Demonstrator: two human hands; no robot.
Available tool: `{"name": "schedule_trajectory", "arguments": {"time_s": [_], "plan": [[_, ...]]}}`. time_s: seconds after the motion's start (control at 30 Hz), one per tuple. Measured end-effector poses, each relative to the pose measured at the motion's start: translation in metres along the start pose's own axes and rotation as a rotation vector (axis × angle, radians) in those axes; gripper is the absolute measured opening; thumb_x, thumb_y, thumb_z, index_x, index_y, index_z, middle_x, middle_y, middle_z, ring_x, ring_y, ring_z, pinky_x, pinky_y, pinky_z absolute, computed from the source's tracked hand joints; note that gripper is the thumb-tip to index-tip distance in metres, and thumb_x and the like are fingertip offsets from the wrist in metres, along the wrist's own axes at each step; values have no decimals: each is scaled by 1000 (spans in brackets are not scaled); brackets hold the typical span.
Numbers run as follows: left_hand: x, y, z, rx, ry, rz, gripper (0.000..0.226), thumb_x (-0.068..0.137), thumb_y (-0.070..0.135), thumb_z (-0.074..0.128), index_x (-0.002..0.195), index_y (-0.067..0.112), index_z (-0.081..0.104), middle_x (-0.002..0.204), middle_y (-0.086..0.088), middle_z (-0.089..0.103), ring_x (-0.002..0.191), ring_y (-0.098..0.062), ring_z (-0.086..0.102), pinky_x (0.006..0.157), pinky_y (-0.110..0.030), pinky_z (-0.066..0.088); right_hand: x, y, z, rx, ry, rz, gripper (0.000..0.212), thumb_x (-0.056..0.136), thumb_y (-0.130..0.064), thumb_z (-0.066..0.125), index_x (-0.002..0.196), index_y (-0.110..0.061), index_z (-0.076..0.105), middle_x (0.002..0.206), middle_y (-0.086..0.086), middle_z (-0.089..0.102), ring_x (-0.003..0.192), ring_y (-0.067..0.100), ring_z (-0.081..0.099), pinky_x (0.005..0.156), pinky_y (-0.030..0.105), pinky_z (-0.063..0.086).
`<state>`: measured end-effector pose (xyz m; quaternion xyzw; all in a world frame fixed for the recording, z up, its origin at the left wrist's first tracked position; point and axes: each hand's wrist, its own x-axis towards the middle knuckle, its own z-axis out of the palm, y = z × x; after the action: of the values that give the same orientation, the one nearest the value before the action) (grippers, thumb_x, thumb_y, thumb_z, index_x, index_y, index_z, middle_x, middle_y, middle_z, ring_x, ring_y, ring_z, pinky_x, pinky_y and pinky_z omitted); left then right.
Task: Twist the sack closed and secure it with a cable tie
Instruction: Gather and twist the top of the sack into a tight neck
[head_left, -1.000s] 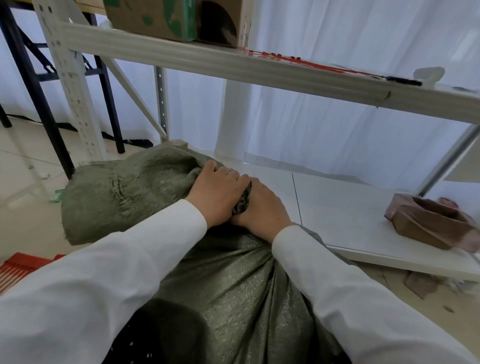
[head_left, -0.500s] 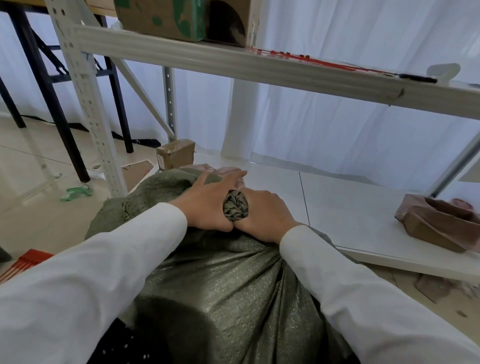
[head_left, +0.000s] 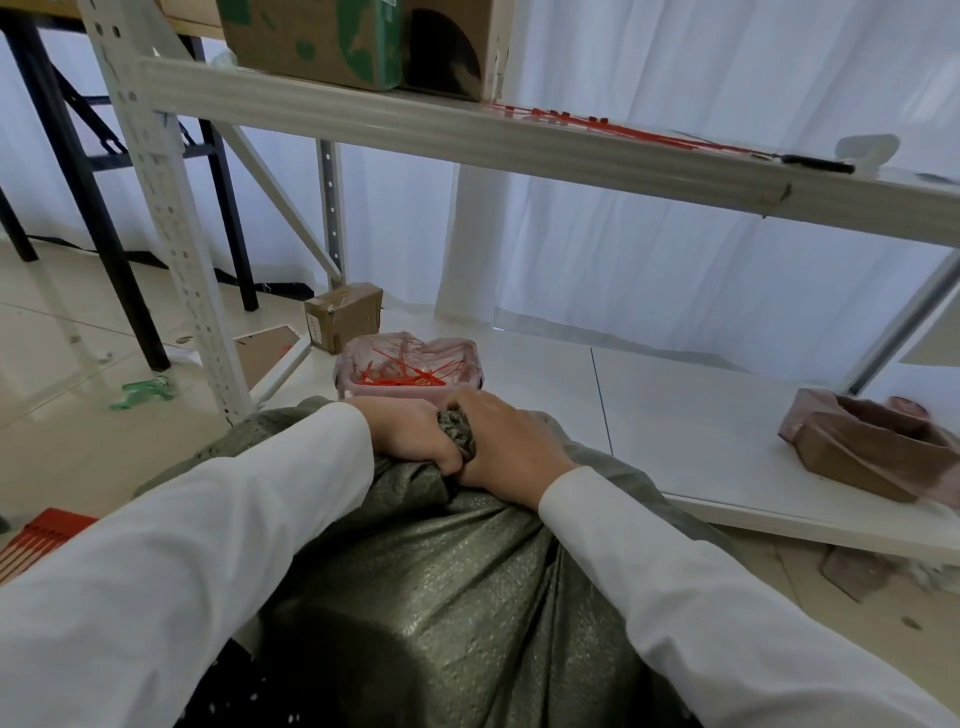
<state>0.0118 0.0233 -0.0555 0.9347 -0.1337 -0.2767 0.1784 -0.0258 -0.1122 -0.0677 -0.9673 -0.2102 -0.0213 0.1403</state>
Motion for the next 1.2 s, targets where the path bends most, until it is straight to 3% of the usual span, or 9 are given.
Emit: {"name": "schedule_trajectory", "arguments": {"time_s": [0.13, 0.23, 0.3, 0.4, 0.67, 0.73, 0.87, 1.03, 1.2], "plan": [[-2, 0, -3, -60, -39, -54, 31, 68, 27, 65, 94, 11, 63, 94, -3, 62, 82, -16, 58, 75, -27, 47, -4, 13, -22, 271, -235, 190, 77, 68, -36, 80, 132, -19, 41, 129, 1, 52, 110, 15, 49, 88, 25, 35], [-4, -5, -5, -91, 1, -45, 29, 66, 28, 66, 90, 12, 64, 89, -2, 64, 82, -16, 58, 77, -28, 47, -14, 25, -40, 230, -327, 272, 56, 68, -50, 77, 110, -16, 61, 101, -3, 61, 95, 14, 58, 78, 24, 38], [-7, -6, -5, -123, 82, 7, 19, 67, 25, 67, 81, 11, 64, 80, -1, 63, 78, -17, 58, 74, -28, 45, -23, 29, -40, 239, -294, 293, 34, 70, -53, 73, 85, -25, 63, 80, -9, 59, 80, 9, 59, 64, 21, 36], [-12, -2, -1, -184, 185, 130, 11, 70, 15, 67, 70, 13, 56, 69, -2, 58, 68, -18, 53, 65, -27, 41, -34, 28, -28, 333, -207, 339, 36, 75, -44, 70, 102, -21, 60, 92, -4, 60, 88, 13, 58, 70, 22, 38], [-26, 19, 4, -399, 234, 211, 15, 72, 2, 61, 72, 9, 47, 63, -3, 46, 57, -15, 41, 51, -19, 34, -30, 22, 2, 445, 189, 474, 25, 72, -30, 68, 88, -22, 50, 92, 1, 58, 95, 26, 58, 87, 37, 47], [-29, 21, 7, -475, 198, 189, 12, 72, 6, 63, 73, 8, 52, 63, -2, 49, 57, -13, 42, 51, -15, 36, -26, 22, 7, 416, 241, 499, 25, 73, -30, 67, 86, -22, 48, 89, -1, 55, 94, 28, 57, 87, 40, 45], [-25, 13, 13, -700, -22, 74, 35, 62, 27, 65, 91, 7, 70, 92, -8, 72, 87, -22, 65, 84, -31, 50, -20, 23, 15, 340, 275, 478, 15, 77, -19, 58, 86, -19, 46, 98, 5, 56, 97, 30, 54, 84, 37, 40], [-24, 12, 22, -1024, -306, 72, 26, 65, 21, 62, 85, 4, 65, 79, -8, 69, 70, -19, 66, 68, -23, 56, -16, 25, 18, 285, 284, 415, 21, 81, -28, 60, 84, -21, 41, 101, 4, 58, 97, 28, 54, 84, 39, 40], [-21, 24, 27, -1119, -226, 81, 16, 85, 15, 50, 72, 8, 55, 60, -2, 61, 52, -12, 59, 58, -19, 50, -9, 33, 13, 302, 174, 416, 23, 81, -31, 61, 86, -18, 42, 104, 10, 60, 98, 31, 56, 85, 40, 44]]}}
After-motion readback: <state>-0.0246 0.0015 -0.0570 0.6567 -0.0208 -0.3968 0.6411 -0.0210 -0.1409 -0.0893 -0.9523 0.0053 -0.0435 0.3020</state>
